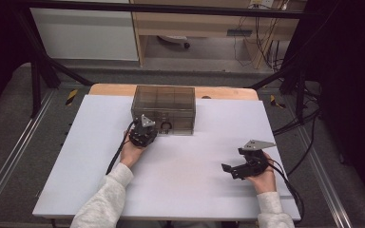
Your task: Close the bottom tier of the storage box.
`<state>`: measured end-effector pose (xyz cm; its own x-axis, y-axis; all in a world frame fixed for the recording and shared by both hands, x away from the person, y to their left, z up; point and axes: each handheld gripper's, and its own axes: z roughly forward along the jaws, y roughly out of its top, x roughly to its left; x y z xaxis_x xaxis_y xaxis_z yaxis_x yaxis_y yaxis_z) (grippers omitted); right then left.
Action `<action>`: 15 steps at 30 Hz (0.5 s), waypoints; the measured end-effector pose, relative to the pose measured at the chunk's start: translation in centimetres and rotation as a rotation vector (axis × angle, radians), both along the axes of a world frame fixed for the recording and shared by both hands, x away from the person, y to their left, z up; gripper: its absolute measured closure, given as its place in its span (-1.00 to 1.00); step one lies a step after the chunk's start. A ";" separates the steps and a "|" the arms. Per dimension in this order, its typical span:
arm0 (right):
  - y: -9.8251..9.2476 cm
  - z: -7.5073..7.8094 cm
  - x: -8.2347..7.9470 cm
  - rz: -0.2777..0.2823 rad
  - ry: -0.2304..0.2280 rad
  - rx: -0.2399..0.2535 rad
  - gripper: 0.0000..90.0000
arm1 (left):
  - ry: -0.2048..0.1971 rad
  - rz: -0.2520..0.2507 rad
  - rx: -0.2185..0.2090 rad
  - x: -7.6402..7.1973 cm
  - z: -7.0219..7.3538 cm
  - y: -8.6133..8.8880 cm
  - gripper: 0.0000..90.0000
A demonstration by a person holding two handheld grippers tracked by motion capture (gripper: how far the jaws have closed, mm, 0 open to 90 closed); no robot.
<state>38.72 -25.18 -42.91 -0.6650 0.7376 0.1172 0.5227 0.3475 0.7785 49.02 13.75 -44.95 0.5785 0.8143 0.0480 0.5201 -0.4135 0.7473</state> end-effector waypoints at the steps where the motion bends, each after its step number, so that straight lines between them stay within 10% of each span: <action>1: 0.0 0.0 0.0 0.000 0.000 -0.001 -0.99 | 0.001 0.001 0.001 0.1 0.0 0.0 0.99; 15: 0.0 0.0 0.0 0.000 0.000 -0.001 -0.99 | -0.001 0.006 0.003 0.6 0.2 0.0 0.99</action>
